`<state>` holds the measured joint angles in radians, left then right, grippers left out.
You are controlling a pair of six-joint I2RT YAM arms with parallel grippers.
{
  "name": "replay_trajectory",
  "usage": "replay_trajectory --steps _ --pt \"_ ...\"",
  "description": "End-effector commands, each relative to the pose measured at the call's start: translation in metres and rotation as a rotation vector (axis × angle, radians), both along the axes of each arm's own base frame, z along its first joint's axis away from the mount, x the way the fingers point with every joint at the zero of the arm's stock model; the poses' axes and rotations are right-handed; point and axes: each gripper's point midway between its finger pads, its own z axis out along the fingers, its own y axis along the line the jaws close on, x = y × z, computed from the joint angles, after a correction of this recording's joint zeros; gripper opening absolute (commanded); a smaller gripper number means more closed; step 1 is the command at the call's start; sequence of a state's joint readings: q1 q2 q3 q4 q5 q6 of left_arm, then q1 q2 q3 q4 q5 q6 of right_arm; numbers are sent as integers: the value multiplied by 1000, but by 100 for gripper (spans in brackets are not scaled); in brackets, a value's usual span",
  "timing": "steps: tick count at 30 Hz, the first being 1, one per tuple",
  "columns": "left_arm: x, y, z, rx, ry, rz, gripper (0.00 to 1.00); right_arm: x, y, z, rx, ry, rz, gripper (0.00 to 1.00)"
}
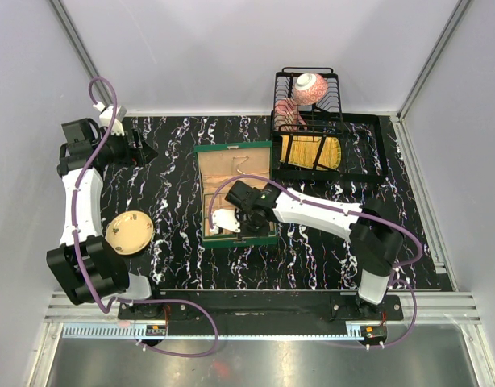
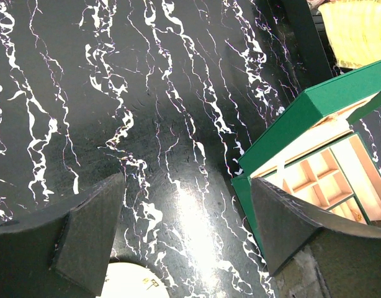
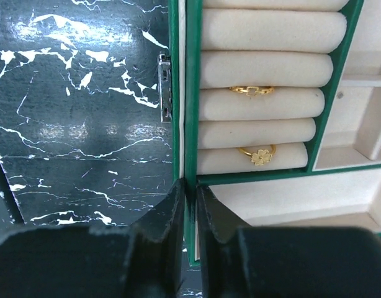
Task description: Organize the mixed jewelry
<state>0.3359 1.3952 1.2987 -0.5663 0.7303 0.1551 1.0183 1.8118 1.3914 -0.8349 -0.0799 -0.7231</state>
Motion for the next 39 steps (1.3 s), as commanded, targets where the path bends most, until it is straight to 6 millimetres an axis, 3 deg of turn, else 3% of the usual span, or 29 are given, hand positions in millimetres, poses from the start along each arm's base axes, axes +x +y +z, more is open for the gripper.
replay_trajectory --steps 1,8,18,20,21,24,27,30,34,39 --pt "2 -1 3 -1 -29 -26 86 -1 25 9 85 3 21 25" --pt "2 -1 -2 -11 -15 -30 86 4 25 15 99 -25 -8 41" --pt "5 -12 0 -73 -24 -75 87 24 20 46 141 -161 -84 49" --pt "6 -21 -3 -114 -16 -117 88 28 19 56 166 -188 -105 52" --pt "6 -26 -1 -135 -21 -135 89 32 16 62 178 -198 -133 59" --pt "10 -40 -7 -154 -25 -176 90 42 7 76 223 -197 -192 62" --pt "13 -63 -9 -141 -68 -242 91 59 -5 96 282 -198 -279 67" --pt "15 -96 -10 -133 -123 -321 91 63 -14 112 342 -159 -319 69" --pt "21 -118 -16 -114 -184 -349 93 72 -34 122 374 -151 -387 70" --pt "24 -145 -22 -138 -236 -421 95 72 -54 117 360 -157 -429 70"
